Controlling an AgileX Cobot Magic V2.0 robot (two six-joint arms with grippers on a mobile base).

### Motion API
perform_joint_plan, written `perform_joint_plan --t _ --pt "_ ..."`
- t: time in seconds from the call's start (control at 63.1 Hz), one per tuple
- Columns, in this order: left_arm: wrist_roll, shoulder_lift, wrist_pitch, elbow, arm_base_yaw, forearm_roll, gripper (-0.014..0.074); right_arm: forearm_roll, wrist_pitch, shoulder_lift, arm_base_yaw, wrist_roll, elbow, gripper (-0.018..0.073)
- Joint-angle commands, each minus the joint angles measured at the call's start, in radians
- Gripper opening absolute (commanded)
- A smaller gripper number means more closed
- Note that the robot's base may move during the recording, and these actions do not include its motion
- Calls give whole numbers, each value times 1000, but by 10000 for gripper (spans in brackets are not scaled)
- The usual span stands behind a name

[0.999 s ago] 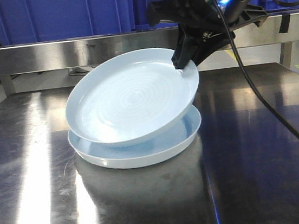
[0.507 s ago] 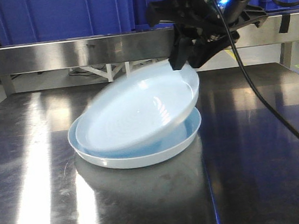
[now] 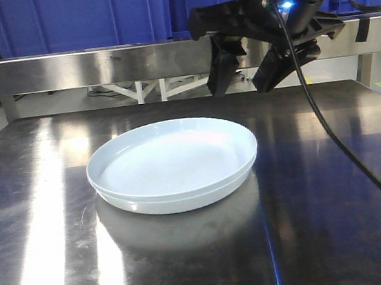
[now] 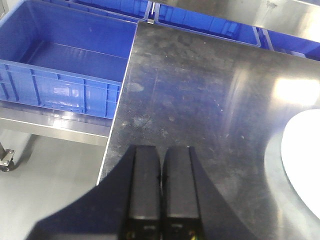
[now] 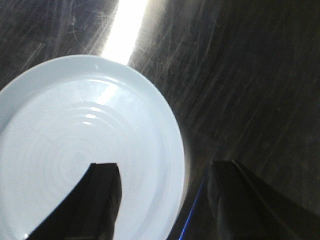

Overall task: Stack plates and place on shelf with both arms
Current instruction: 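Lower the right gripper to the stacked plates' rim and grasp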

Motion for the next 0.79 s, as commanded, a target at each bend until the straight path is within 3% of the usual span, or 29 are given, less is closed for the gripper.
perform_joint_plan --t 0.0,0.492,0.777 --pt "-9 -3 -77 -28 2 -2 89 8 -32 -15 2 1 -32 498" --pt "-9 -3 -77 -28 2 -2 89 8 -29 92 2 1 -32 493" --pt "-9 -3 -77 -28 2 -2 89 8 -31 97 2 1 -32 309"
